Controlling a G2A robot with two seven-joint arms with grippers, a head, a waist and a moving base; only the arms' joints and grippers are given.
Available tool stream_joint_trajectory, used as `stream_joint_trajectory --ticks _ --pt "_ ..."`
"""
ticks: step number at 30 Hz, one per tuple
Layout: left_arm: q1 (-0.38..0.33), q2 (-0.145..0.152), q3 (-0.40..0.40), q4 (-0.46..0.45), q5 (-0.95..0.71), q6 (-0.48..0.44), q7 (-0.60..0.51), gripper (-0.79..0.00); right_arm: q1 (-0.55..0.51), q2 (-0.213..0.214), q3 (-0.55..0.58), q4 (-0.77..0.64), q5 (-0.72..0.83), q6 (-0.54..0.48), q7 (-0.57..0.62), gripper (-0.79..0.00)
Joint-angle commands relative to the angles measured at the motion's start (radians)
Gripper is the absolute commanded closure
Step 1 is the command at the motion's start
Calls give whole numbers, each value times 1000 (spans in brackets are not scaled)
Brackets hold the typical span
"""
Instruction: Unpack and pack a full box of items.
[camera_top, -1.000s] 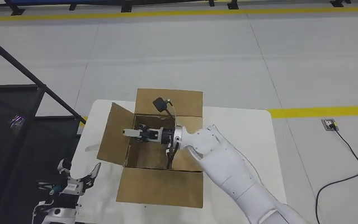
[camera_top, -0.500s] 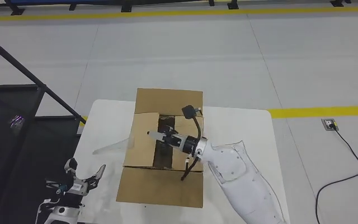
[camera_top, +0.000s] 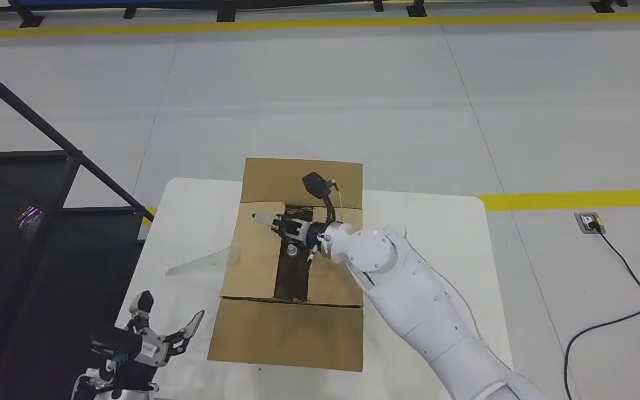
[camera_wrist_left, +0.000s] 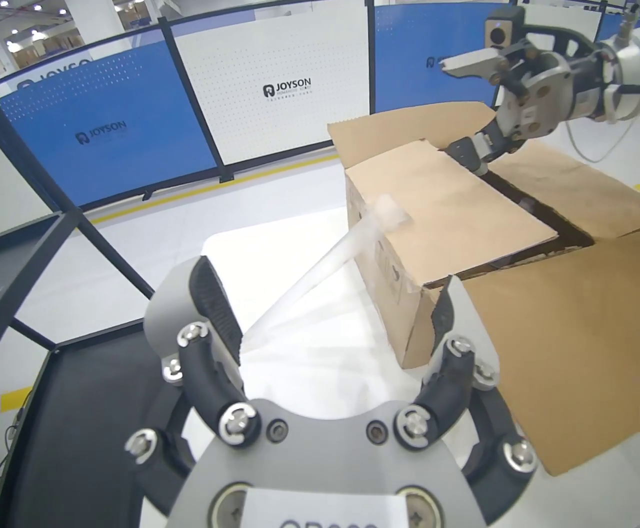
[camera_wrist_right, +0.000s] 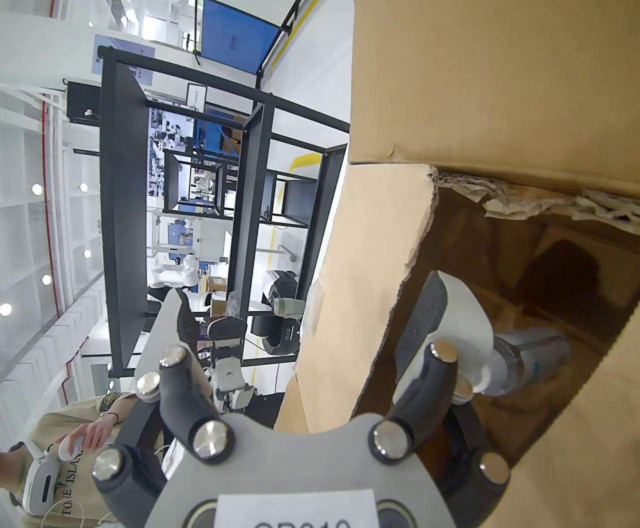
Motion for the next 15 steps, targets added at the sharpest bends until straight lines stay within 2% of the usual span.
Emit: stream_joint_trajectory --ticks 1,8,15 --pt "3 0 7 -8 9 -4 1 -785 28 -16 -12 51 48 -34 14 -785" --pt "-12 -1 46 -37 57 -9 -22 -785 76 -56 -25 129 185 -152 70 -785" --pt "-58 -3 98 -58 95 1 -64 -785 92 -103 -74 150 241 -201 53 -785"
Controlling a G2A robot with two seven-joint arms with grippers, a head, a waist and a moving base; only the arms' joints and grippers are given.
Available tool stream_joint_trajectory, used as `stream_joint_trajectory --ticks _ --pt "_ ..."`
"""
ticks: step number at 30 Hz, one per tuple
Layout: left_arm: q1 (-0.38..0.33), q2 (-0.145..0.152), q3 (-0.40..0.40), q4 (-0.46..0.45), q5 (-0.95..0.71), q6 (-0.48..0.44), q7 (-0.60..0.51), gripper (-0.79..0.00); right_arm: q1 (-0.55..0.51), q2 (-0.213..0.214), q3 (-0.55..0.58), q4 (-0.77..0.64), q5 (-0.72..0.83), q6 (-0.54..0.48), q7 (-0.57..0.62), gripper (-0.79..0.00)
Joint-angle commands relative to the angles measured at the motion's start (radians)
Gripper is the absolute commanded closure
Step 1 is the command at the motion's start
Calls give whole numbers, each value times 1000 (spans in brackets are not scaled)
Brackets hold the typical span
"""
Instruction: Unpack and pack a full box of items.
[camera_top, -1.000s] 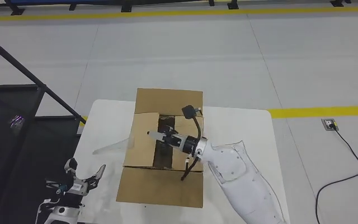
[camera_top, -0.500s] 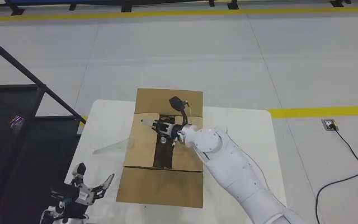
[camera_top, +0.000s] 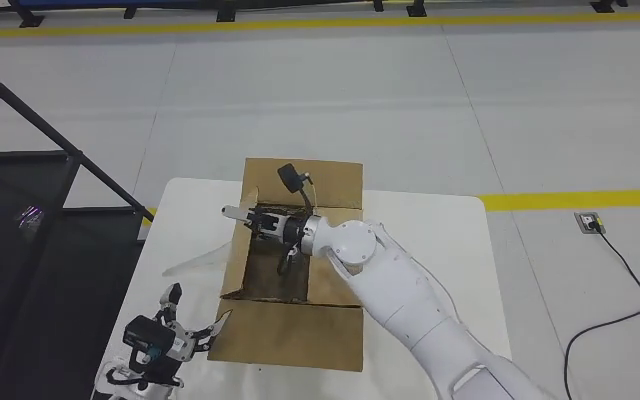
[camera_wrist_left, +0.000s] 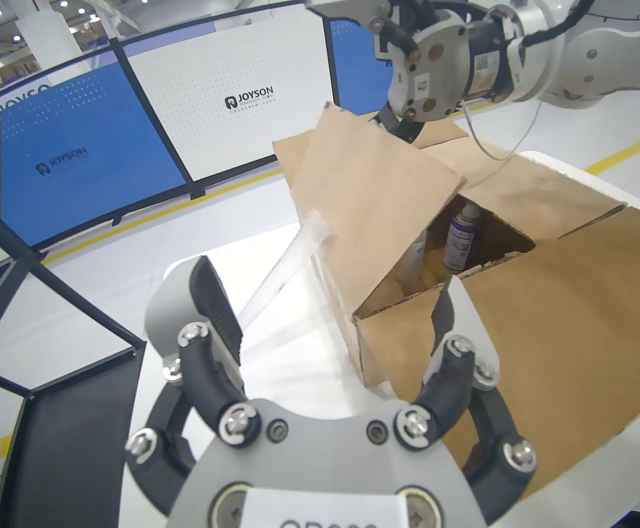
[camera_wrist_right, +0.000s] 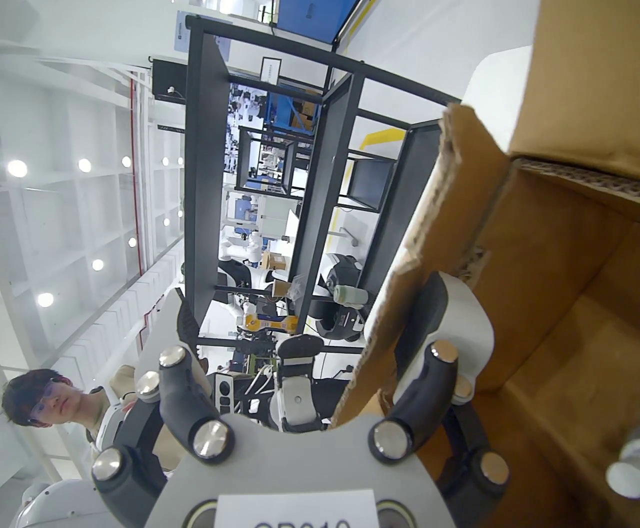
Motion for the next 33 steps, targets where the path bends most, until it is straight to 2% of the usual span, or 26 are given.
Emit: stream_joint_trajectory --ticks 1,8,18,23,28,31,33 --pt "-15 -1 11 -4 3 17 -12 -785 5 -15 -19 8 7 -11 -11 -785" --pt "-92 -10 26 26 -85 97 -72 -785 31 -64 -68 69 30 -62 -15 -785" --pt "-97 -13 -45 44 -176 148 -90 -785 62 -90 -61 146 57 -159 36 -785" --pt "-92 -11 -90 81 -203 148 -103 -785 52 -72 -29 120 25 -233 33 -785" --pt "-110 -9 -106 148 -208 136 -127 -785 -4 -30 27 17 -36 -286 34 -785" --pt "-126 -8 -105 190 -203 125 -139 -785 -67 5 73 -90 -98 -273 24 -785" --pt "-138 -8 -99 216 -194 116 -148 -785 -120 31 117 -181 -179 -225 -30 -785"
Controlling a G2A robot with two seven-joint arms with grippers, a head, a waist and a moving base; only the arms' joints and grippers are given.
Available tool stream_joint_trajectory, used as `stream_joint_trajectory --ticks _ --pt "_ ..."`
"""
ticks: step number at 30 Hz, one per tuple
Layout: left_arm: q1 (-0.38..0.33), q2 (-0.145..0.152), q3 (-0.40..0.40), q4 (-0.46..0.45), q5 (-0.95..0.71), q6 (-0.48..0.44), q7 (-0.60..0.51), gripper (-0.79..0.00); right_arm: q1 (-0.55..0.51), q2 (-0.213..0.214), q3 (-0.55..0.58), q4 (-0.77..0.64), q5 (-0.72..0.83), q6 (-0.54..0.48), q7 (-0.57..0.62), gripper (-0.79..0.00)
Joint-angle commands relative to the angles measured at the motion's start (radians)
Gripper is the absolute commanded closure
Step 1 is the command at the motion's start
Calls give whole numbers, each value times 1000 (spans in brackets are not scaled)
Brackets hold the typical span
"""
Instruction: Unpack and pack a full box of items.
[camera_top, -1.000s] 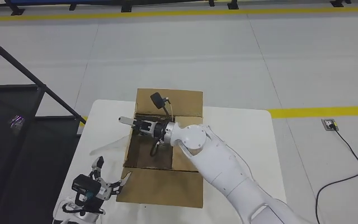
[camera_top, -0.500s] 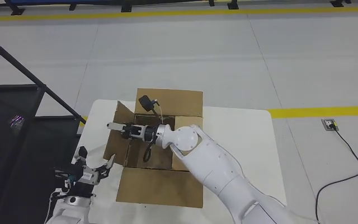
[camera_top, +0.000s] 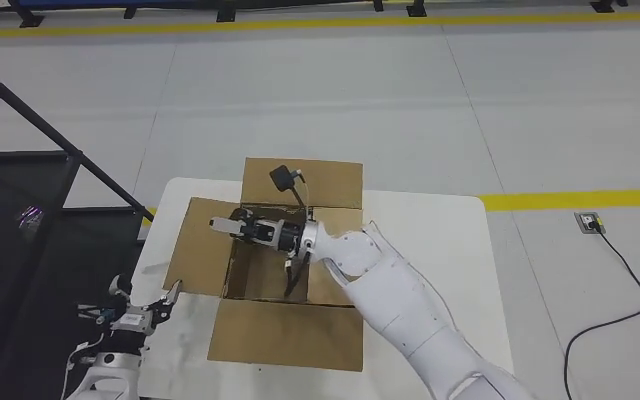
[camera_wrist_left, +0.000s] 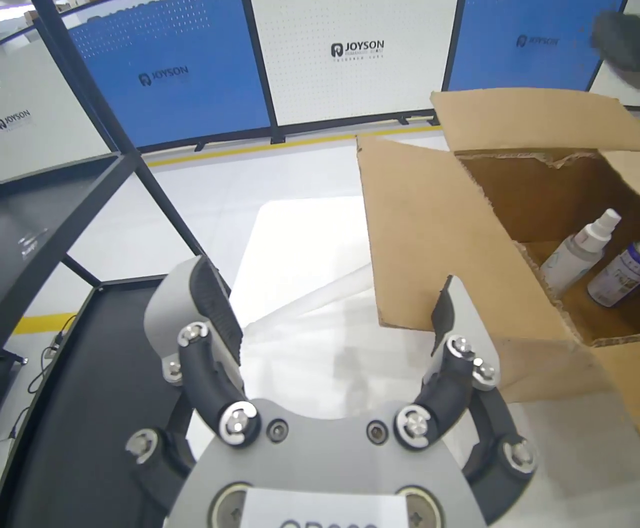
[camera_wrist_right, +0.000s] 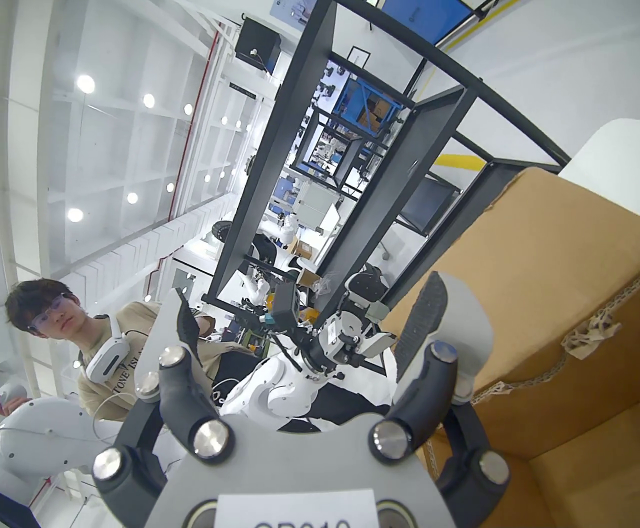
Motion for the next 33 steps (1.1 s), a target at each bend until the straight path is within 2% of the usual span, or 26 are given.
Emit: stream_joint_trajectory --ticks 1,9,20,26,33 --pt "-14 1 7 30 13 -9 -11 -785 -66 28 47 -117 -96 63 -62 -785" --pt "-69 3 30 111 39 -41 -32 -785 -66 28 47 -117 -96 63 -62 -785" --pt "-80 4 53 125 72 -51 -35 -785 -118 45 80 -175 -124 50 -67 -785" --pt "-50 6 26 53 64 -37 -7 -785 -158 64 121 -227 -156 32 -74 -785" --pt "20 8 -44 -146 54 -17 20 -785 -244 96 200 -324 -196 17 -88 -785"
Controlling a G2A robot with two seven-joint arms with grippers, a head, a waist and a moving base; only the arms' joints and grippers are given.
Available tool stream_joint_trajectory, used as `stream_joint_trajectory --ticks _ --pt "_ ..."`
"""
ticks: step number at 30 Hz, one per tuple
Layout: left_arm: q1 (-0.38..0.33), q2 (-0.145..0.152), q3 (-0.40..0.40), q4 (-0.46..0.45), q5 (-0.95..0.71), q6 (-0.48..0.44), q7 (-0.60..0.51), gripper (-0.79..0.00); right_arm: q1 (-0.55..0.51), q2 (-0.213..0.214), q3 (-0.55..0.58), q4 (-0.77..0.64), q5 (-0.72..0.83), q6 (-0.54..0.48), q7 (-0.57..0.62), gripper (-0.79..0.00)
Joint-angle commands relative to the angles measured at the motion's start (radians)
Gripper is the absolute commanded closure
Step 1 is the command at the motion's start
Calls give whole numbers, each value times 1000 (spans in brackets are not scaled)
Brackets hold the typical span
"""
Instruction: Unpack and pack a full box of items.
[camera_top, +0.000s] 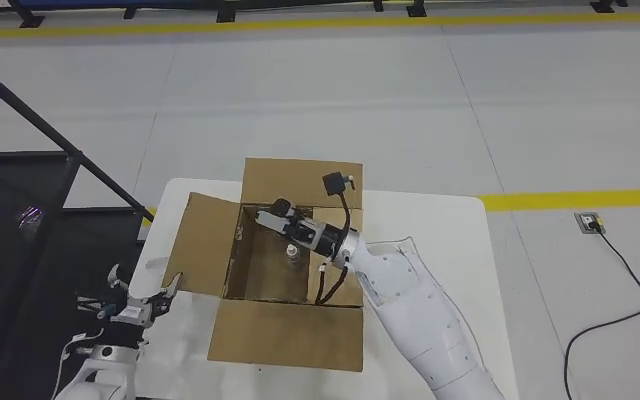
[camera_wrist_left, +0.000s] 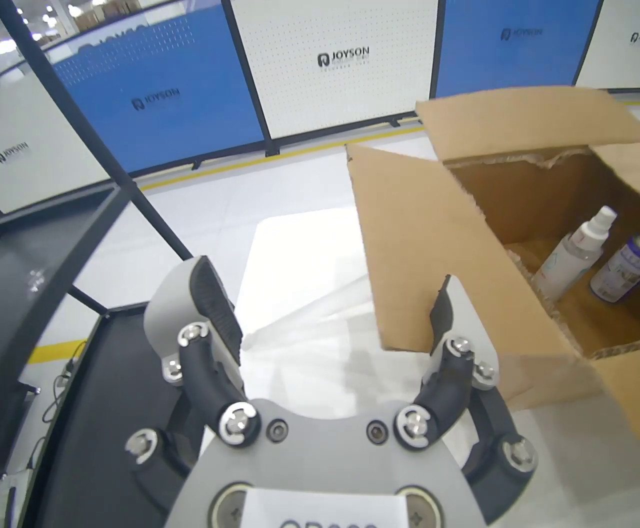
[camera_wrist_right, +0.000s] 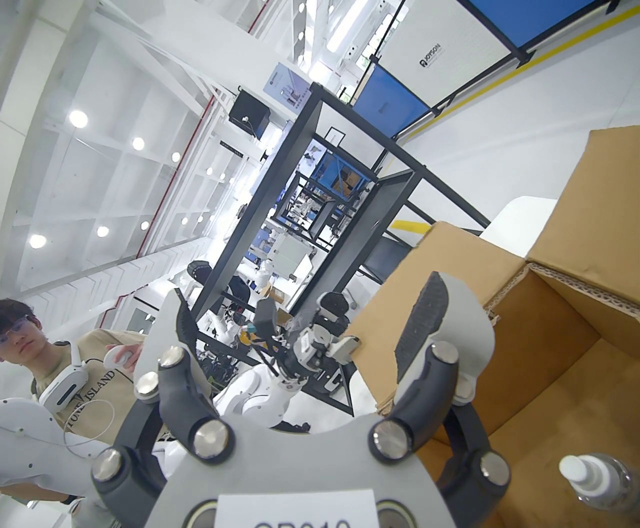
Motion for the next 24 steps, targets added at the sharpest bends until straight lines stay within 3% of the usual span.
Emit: stream_joint_trajectory --ticks 1,6,11,18,24 --pt "29 1 -24 -76 -1 3 3 -785 -28 9 21 -33 -10 1 3 -785" --pt "82 1 -62 -243 5 4 -1 -785 -99 30 70 -102 -22 -3 8 -785" --pt "95 1 -29 -343 -36 -69 -58 -785 -160 51 123 -153 -34 -56 13 -785" --pt "-27 1 140 -306 -147 -189 -269 -785 -286 87 220 -264 -105 -247 -16 -785" --pt "-145 -6 276 -220 -273 -183 -449 -785 -385 104 273 -344 -135 -276 -78 -785"
